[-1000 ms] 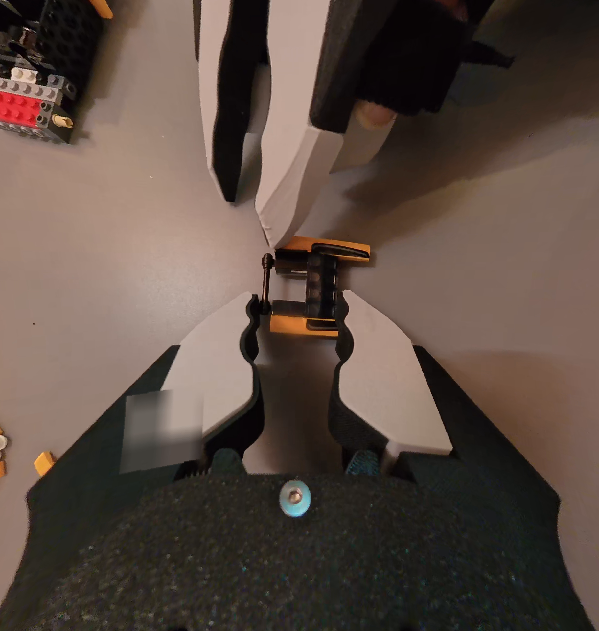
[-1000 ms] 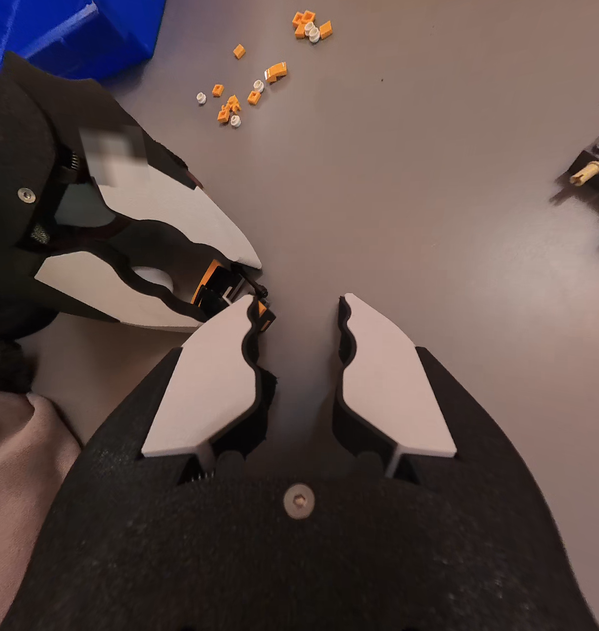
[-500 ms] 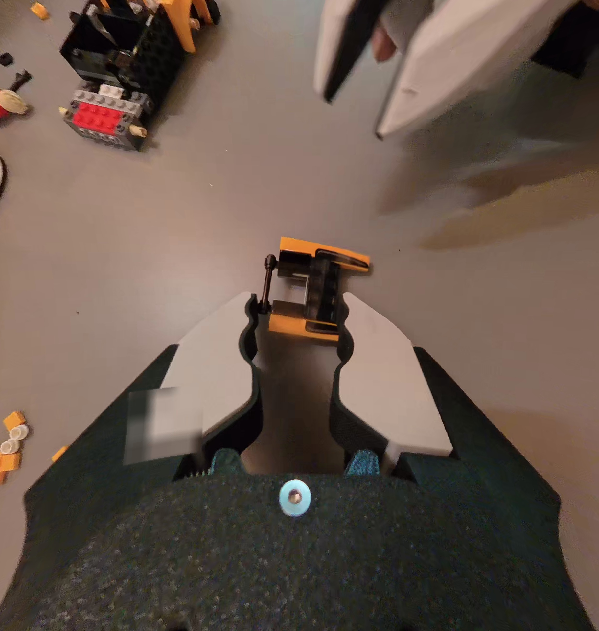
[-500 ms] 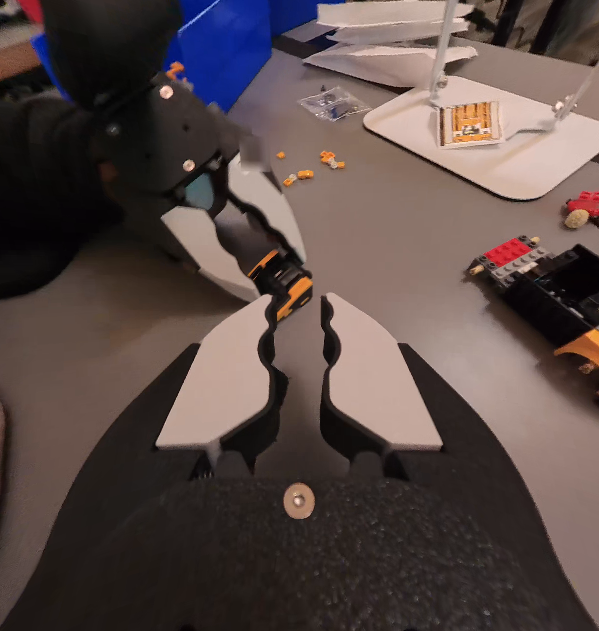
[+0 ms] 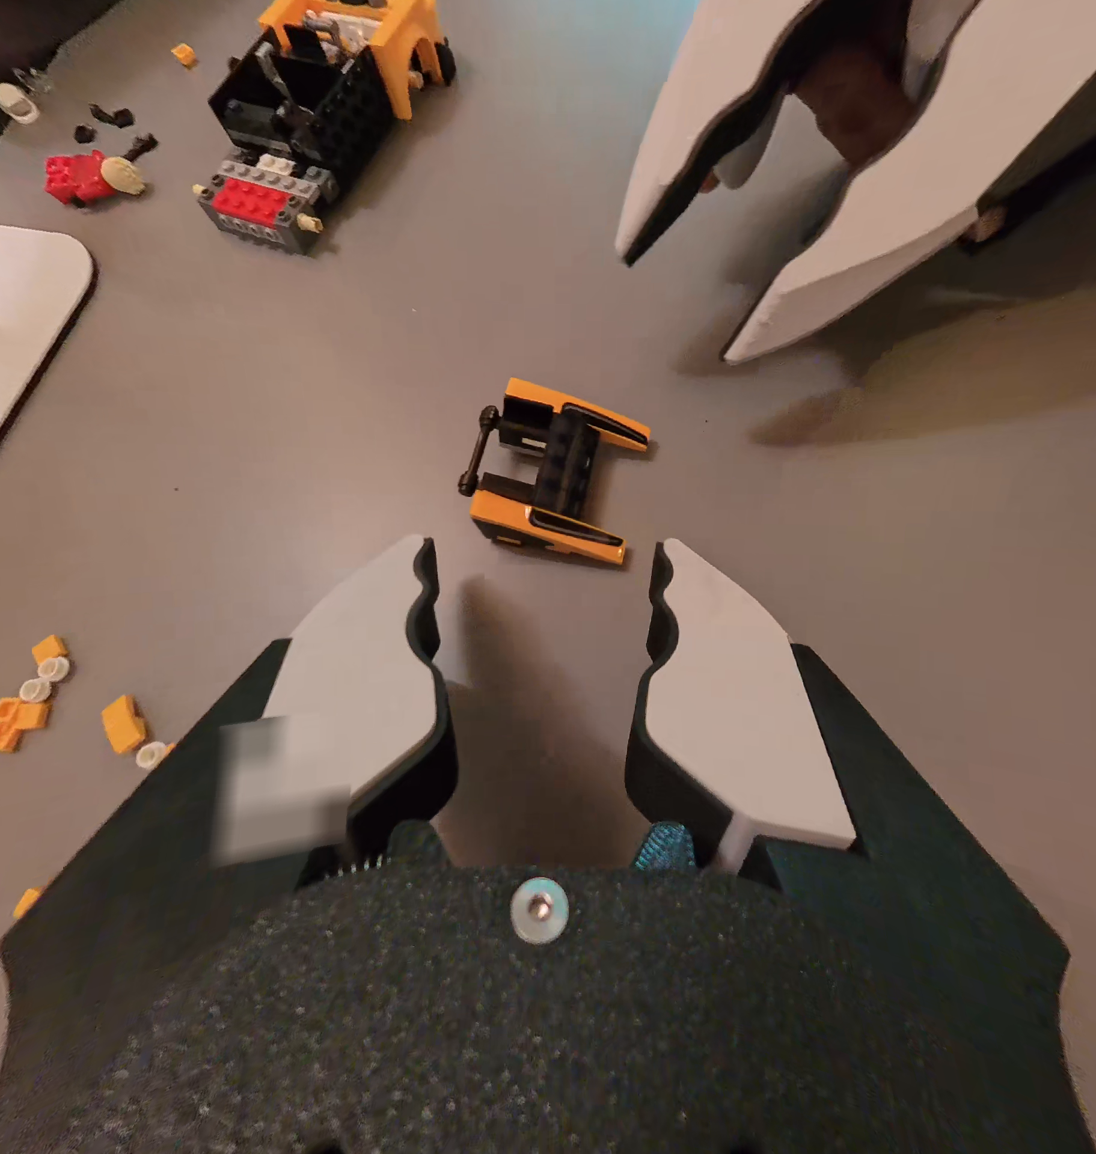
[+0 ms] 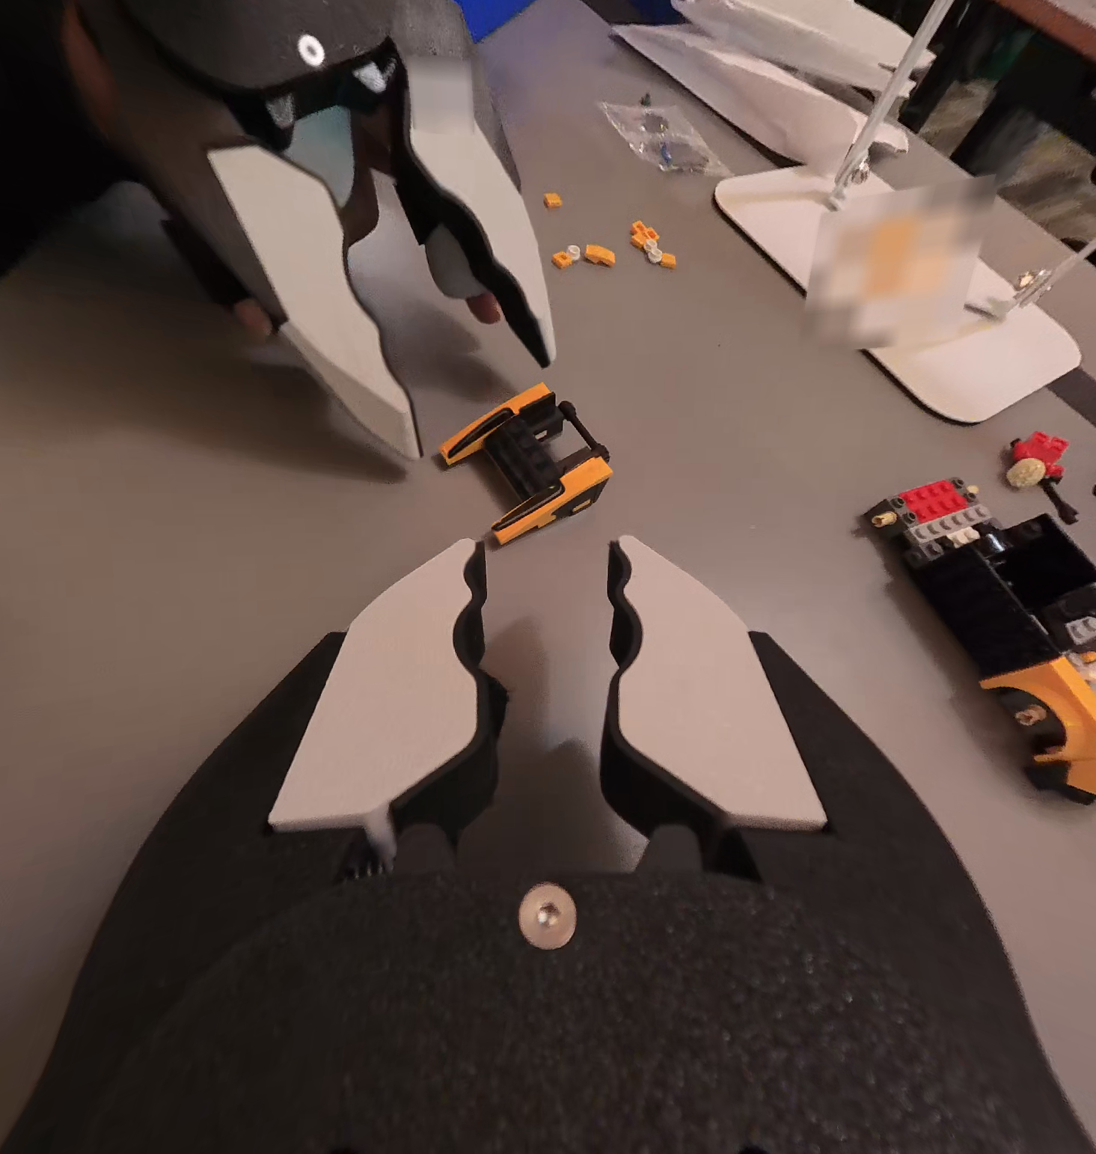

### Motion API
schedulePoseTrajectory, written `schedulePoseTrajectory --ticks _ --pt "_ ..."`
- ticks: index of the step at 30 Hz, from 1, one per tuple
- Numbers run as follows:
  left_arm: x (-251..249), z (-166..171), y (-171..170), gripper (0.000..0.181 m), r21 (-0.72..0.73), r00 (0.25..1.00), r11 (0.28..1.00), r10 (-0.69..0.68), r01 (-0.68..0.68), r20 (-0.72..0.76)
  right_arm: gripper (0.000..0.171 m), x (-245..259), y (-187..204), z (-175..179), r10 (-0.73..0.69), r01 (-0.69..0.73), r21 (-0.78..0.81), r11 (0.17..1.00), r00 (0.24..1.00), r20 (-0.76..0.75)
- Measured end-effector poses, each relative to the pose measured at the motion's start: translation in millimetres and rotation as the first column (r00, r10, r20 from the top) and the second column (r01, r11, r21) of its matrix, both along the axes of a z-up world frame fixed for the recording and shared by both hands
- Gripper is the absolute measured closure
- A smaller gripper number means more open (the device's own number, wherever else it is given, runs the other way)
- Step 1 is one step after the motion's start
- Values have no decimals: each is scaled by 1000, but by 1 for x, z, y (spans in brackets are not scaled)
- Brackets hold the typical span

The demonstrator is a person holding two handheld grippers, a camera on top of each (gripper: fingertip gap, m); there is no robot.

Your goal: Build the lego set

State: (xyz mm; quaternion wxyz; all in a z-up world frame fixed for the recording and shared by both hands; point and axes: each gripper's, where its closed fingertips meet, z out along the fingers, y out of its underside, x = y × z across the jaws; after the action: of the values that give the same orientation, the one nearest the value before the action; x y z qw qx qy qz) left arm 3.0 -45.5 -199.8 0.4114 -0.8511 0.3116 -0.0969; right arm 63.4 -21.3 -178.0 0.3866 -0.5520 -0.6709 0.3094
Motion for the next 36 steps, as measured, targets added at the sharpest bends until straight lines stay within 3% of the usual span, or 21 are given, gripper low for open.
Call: schedulePoseTrajectory --ticks 4,7,9,12,14,19,24,30,33,36 --pt "6 -8 4 119 1 999 1000 -28 28 -43 127 -14 1 -5 57 -58 24 998 998 41" --pt "4 -7 7 128 27 997 999 -27 29 -71 102 -26 2 -16 161 -170 74 983 980 119" --pt "2 -7 9 134 37 997 999 -21 24 -75 94 -34 3 -22 220 -231 59 971 963 158" --pt "-5 -5 17 145 85 995 996 15 -7 -95 99 -44 9 -27 261 -271 27 962 947 188" --pt "-14 -3 24 144 105 993 993 63 -53 -101 113 -51 22 -28 204 -213 29 977 961 186" --pt "-30 1 32 145 131 987 982 145 -136 -66 114 -51 39 -25 75 -85 61 994 986 149" --pt "-32 15 38 145 181 987 970 160 -162 25 114 -52 41 -27 67 -75 43 996 984 163" --pt "-30 47 39 148 222 953 954 137 -200 270 114 -50 8 -26 280 -289 43 956 948 151" --pt "-30 46 36 148 198 948 963 120 -184 296 114 -43 -18 -23 434 -440 27 897 892 129" --pt "-18 30 25 143 106 962 991 49 -79 268 113 -38 -29 -19 504 -505 -14 863 858 103"
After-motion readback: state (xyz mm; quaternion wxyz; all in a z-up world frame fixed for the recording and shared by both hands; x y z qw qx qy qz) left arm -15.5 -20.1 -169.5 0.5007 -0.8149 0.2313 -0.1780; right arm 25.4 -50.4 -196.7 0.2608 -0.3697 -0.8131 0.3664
